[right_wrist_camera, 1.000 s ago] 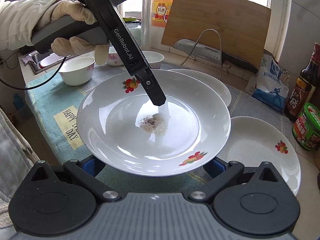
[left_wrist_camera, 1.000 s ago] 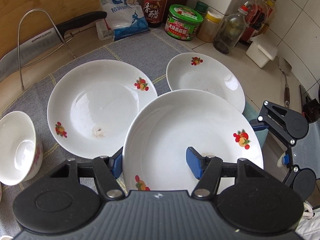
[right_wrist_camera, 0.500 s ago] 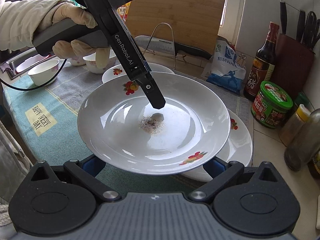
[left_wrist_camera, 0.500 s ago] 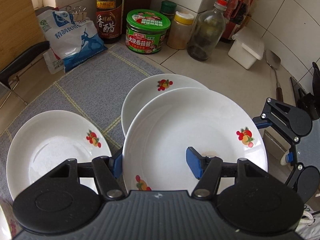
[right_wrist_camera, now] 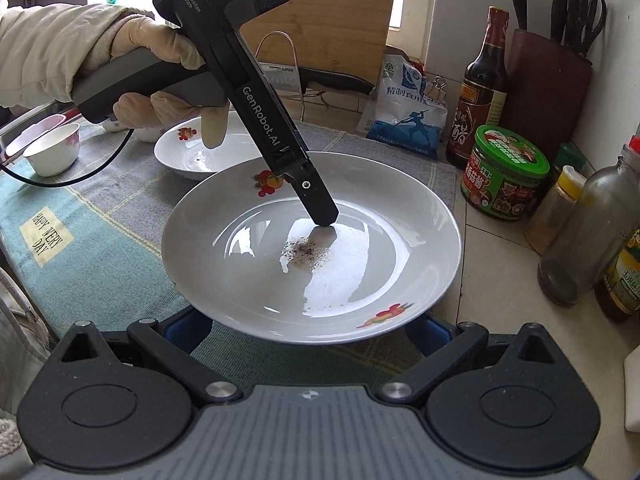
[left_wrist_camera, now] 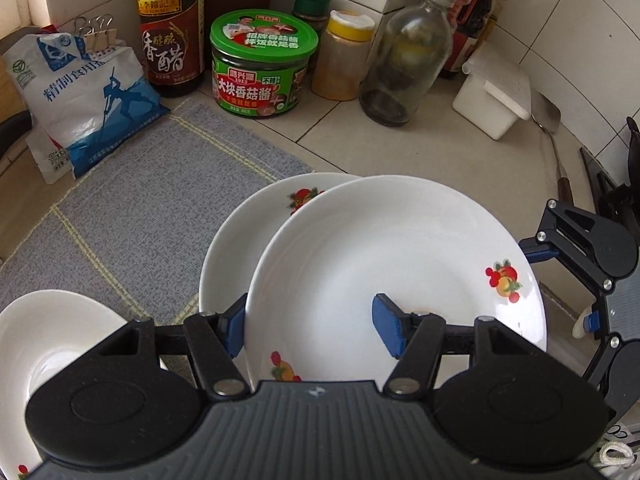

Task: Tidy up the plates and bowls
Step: 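Lower the stained plate onto the flower-print plate and open the left gripper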

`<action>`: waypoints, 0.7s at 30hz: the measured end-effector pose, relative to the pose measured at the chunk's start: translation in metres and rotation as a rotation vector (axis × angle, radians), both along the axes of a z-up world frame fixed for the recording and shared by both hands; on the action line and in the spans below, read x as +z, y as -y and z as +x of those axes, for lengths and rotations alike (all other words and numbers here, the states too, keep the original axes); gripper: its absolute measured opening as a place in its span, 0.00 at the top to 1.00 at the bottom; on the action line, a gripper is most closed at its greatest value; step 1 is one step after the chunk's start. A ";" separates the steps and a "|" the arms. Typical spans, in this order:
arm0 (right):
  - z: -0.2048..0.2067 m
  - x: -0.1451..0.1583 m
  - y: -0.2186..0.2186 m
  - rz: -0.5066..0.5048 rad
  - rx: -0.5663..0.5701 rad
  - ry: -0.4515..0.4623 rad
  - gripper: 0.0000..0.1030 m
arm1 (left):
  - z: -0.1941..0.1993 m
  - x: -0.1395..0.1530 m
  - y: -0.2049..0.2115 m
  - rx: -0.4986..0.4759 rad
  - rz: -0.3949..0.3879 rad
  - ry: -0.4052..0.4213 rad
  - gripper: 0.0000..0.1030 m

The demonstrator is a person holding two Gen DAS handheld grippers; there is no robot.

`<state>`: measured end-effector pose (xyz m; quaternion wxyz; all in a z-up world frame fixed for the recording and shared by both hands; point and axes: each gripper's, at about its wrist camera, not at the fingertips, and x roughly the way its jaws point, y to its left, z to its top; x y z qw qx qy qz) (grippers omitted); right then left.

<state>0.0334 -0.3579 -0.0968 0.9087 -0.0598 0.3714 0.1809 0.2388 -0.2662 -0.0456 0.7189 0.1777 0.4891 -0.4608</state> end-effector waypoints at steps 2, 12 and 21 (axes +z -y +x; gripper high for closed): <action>0.001 -0.001 0.002 0.011 -0.006 -0.006 0.00 | 0.003 -0.002 0.002 -0.002 0.000 -0.002 0.40; 0.007 -0.003 0.009 0.030 -0.034 -0.022 0.00 | 0.014 -0.011 0.011 -0.002 0.018 0.000 0.40; 0.007 -0.002 0.012 0.041 -0.058 -0.031 0.00 | 0.016 -0.015 0.020 -0.020 0.029 0.007 0.38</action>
